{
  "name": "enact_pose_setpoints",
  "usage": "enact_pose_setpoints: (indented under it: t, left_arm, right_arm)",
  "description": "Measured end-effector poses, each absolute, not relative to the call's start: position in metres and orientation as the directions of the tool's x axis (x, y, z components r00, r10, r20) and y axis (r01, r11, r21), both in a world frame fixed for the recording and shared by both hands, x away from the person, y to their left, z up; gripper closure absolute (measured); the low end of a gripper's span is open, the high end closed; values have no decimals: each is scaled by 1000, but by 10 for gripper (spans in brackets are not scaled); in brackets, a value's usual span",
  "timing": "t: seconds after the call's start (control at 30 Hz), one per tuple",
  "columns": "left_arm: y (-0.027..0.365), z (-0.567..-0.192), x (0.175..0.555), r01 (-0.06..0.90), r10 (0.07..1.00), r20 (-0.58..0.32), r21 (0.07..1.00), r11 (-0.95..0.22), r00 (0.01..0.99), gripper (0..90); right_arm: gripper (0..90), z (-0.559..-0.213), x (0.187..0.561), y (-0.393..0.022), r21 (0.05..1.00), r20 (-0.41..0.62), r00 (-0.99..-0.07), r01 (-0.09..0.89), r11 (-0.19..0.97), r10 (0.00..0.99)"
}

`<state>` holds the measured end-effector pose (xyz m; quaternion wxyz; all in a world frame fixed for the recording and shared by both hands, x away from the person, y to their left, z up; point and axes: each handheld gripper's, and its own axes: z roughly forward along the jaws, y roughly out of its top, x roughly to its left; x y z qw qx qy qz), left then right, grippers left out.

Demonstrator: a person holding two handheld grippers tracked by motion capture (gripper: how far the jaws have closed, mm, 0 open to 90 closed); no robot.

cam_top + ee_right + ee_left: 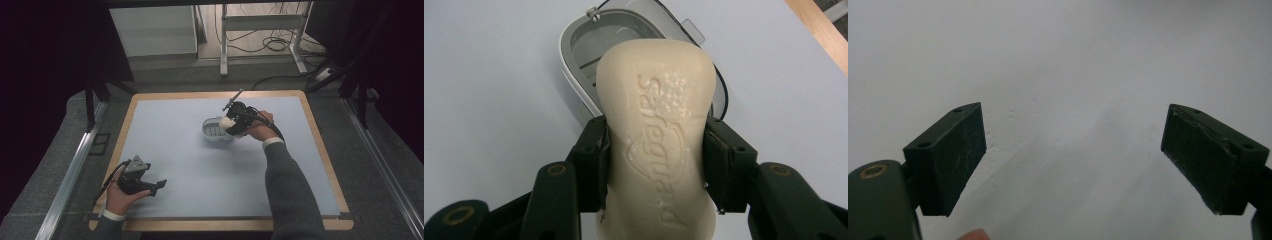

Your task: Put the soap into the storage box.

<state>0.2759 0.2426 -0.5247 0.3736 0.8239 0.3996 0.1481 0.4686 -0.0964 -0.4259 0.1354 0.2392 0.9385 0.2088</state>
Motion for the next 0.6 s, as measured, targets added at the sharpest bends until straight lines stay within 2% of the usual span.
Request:
enact_pose_setpoints:
  t: [0.6]
  left_arm:
    - [241, -526, 276, 547, 767, -55, 733, -404, 640, 113]
  right_arm:
    - [494, -435, 484, -84, 441, -161, -870, 360, 822, 467]
